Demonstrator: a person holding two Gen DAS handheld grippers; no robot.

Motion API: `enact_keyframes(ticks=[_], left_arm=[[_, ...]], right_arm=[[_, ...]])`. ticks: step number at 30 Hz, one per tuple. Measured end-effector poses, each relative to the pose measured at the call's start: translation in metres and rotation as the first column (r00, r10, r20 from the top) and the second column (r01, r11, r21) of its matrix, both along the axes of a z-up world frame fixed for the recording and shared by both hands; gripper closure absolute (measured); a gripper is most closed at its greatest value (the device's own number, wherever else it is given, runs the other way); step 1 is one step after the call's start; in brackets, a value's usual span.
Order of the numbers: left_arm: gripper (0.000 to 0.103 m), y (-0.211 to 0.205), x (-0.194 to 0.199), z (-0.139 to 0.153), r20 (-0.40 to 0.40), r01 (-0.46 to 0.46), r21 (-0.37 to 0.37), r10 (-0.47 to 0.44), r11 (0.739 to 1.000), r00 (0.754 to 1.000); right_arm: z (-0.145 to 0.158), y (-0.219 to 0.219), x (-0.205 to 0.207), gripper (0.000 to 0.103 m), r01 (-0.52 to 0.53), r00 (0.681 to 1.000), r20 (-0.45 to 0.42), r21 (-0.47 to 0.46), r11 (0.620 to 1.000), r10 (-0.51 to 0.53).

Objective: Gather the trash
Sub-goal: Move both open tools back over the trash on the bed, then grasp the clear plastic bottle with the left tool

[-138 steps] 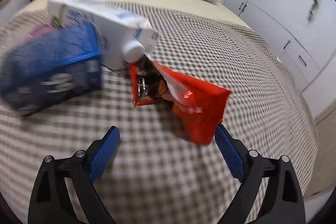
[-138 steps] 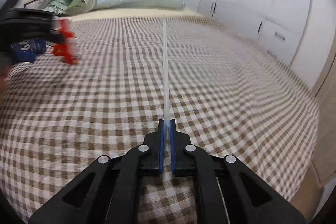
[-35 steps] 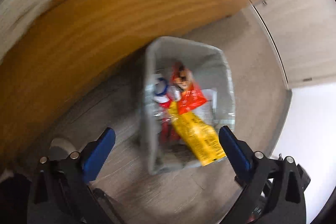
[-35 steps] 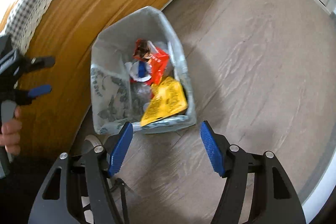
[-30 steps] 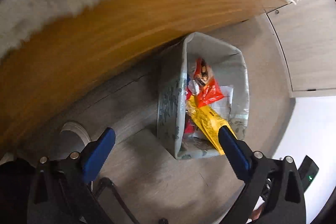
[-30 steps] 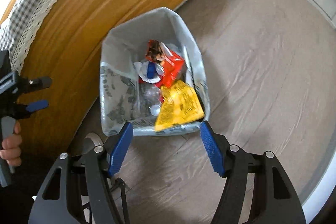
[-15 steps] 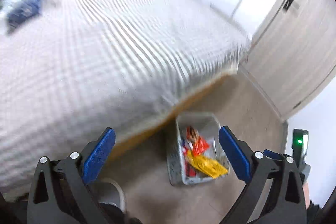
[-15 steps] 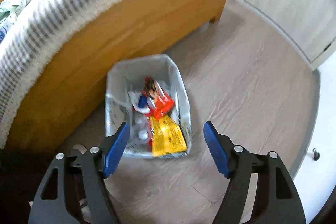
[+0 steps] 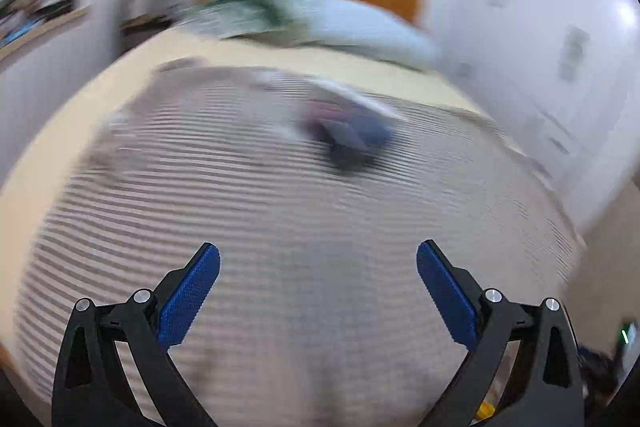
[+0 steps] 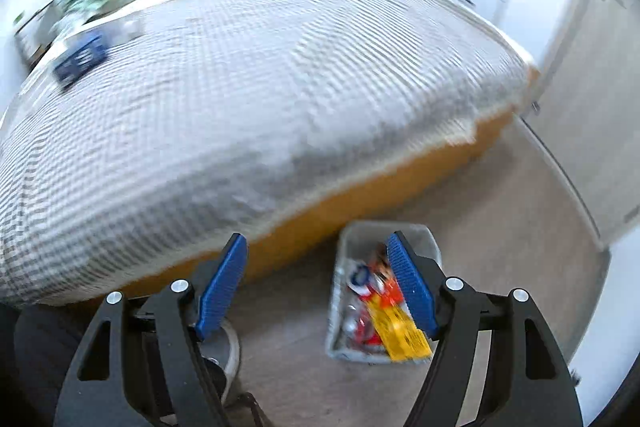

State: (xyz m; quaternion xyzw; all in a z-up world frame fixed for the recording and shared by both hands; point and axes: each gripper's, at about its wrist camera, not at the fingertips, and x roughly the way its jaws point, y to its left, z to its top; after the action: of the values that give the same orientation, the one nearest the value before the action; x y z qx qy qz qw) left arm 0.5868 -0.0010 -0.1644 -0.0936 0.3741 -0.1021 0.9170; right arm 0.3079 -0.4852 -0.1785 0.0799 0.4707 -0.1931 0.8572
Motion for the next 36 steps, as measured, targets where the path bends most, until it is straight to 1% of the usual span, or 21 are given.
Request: enact_keyframes(ticks=[1,3,5,7,8,12,13,14,15,17,19,20,21,22,23,24,26,29,31,34,36], left_arm=[[0.007,0.033,0.029,-0.002,-0.052,-0.062,0.005,0.062,0.998,0.997],[0.007,0.098,0.086,-0.012,-0.184,-0.234,0.015,0.233,0.972,0.955],[0.007,0.144,0.13,-0.022,-0.268,-0.288,-0.032,0.27,0.957,0.925],[0.007,0.185,0.184,-0.038,-0.375,-0.378,0.05,0.368,0.924,0.851],[0.007,0.197,0.202,-0.047,-0.407,-0.401,0.068,0.393,0.913,0.825],[0.007,0.218,0.271,-0.09,-0.598,-0.395,-0.018,0.306,0.919,0.74],[0.01,0.217,0.284,-0.096,-0.617,-0.388,-0.023,0.292,0.921,0.731],[0.015,0.215,0.291,-0.097,-0.614,-0.384,-0.007,0.3,0.923,0.73],[0.041,0.213,0.298,-0.093,-0.584,-0.381,0.004,0.312,0.924,0.749],[0.048,0.205,0.301,-0.078,-0.5,-0.355,-0.011,0.302,0.935,0.811],[0.048,0.194,0.273,-0.041,-0.267,-0.355,-0.071,0.325,0.932,0.907],[0.048,0.191,0.257,-0.029,-0.169,-0.342,-0.097,0.324,0.935,0.931],[0.045,0.183,0.227,-0.018,-0.032,-0.33,-0.134,0.329,0.934,0.944],[0.041,0.174,0.192,-0.016,0.099,-0.333,-0.166,0.352,0.928,0.931],[0.041,0.162,0.164,-0.024,0.157,-0.343,-0.149,0.365,0.927,0.918],[0.041,0.155,0.152,-0.033,0.15,-0.336,-0.114,0.35,0.935,0.924],[0.042,0.132,0.126,-0.068,0.052,-0.268,-0.033,0.269,0.963,0.962],[0.043,0.116,0.064,-0.072,0.082,-0.189,-0.044,0.192,0.981,0.978],[0.045,0.114,0.04,-0.075,-0.008,-0.145,-0.077,0.145,0.986,0.989],[0.045,0.111,0.017,-0.091,-0.131,-0.142,-0.115,0.126,0.983,0.983],[0.042,0.12,0.007,-0.083,-0.126,-0.178,-0.126,0.162,0.976,0.979]], right_arm=[[0.006,0.016,0.015,0.033,-0.035,0.999,-0.001,-0.017,0.999,0.035],[0.014,0.034,0.032,0.033,-0.08,0.997,-0.004,-0.039,0.996,0.08],[0.022,0.057,0.054,0.033,-0.134,0.991,-0.007,-0.07,0.989,0.134],[0.027,0.076,0.073,0.033,-0.177,0.984,-0.009,-0.088,0.98,0.177],[0.029,0.086,0.082,0.033,-0.2,0.98,-0.01,-0.095,0.975,0.2],[0.029,0.114,0.11,0.033,-0.275,0.961,-0.02,-0.113,0.955,0.275],[0.026,0.123,0.118,0.033,-0.299,0.954,-0.032,-0.119,0.947,0.298],[0.023,0.127,0.123,0.033,-0.311,0.95,-0.042,-0.122,0.943,0.308],[0.019,0.132,0.128,0.033,-0.325,0.946,-0.053,-0.125,0.937,0.321],[0.009,0.144,0.137,0.033,-0.359,0.933,-0.076,-0.129,0.924,0.352],[0.0,0.152,0.142,0.033,-0.381,0.924,-0.09,-0.133,0.915,0.372],[-0.003,0.155,0.143,0.033,-0.388,0.921,-0.092,-0.129,0.913,0.378],[-0.006,0.156,0.144,0.033,-0.39,0.92,-0.088,-0.122,0.913,0.382],[-0.009,0.158,0.145,0.033,-0.393,0.919,-0.079,-0.105,0.913,0.386],[-0.012,0.16,0.147,0.033,-0.393,0.919,-0.072,-0.087,0.916,0.387],[-0.014,0.162,0.147,0.033,-0.396,0.917,-0.068,-0.065,0.916,0.392],[-0.016,0.166,0.144,0.033,-0.405,0.914,-0.061,-0.049,0.913,0.402],[-0.013,0.172,0.135,0.033,-0.412,0.911,-0.036,-0.039,0.91,0.411],[-0.012,0.17,0.127,0.033,-0.407,0.913,-0.025,-0.033,0.913,0.407],[-0.015,0.162,0.118,0.033,-0.371,0.928,-0.027,0.001,0.929,0.371],[-0.014,0.154,0.111,0.033,-0.346,0.938,-0.005,0.049,0.937,0.347]])
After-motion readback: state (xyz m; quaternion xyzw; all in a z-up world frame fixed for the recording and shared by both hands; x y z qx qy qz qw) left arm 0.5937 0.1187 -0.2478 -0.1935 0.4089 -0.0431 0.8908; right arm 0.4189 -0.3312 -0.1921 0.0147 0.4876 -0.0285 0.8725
